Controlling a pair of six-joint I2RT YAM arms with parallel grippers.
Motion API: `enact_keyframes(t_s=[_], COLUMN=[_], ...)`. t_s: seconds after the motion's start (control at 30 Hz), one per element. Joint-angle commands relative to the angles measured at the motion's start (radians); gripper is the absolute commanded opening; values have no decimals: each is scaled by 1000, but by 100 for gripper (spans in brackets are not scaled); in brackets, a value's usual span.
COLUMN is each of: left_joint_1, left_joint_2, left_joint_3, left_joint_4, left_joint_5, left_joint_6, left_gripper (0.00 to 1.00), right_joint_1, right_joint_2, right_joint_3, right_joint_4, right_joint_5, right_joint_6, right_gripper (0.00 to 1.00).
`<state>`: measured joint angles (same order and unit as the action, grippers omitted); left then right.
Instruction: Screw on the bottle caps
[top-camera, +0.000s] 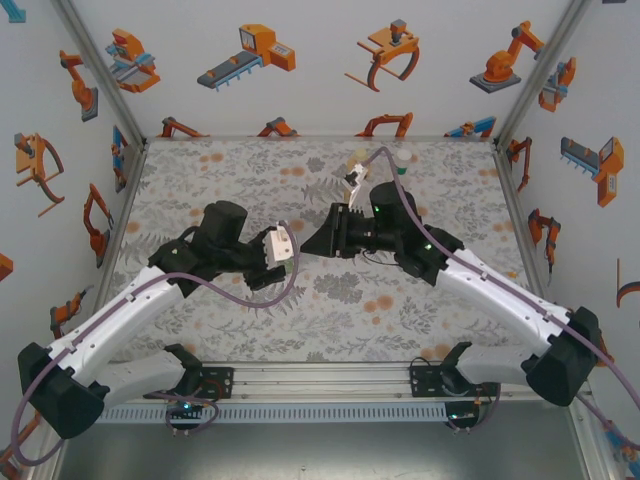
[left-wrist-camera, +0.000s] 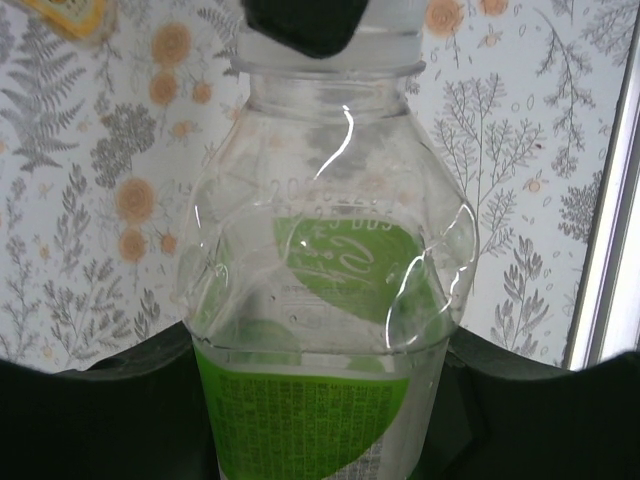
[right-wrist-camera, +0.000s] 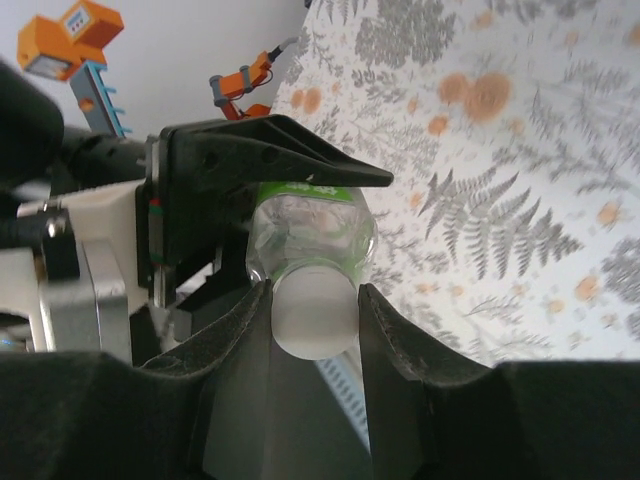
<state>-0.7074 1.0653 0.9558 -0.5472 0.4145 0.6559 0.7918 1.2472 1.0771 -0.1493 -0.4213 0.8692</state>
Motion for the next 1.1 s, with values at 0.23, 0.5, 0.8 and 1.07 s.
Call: enact_keyframes(t_s=[0.23, 0.5, 0.8, 1.07], left_joint_1=[-19, -18, -19, -19], left_joint_2=[-23, -22, -22, -18], left_joint_3=[14, 10, 13, 17], left_joint_4=[109, 109, 102, 90], left_joint_5=[73, 92, 114, 164], left_joint_6=[-1, 4, 7, 13], left_gripper=[0, 0, 0, 0], right_joint_1=[6, -6, -10, -7], right_joint_2=[0, -74, -167, -173], right_joint_3=[56, 125, 102, 84], right_joint_4=[-106, -192, -105, -138], right_joint_5=[14, 109, -4, -297], right_joint_6=[193, -70, -620, -1296], right_gripper=[0, 49, 56, 56])
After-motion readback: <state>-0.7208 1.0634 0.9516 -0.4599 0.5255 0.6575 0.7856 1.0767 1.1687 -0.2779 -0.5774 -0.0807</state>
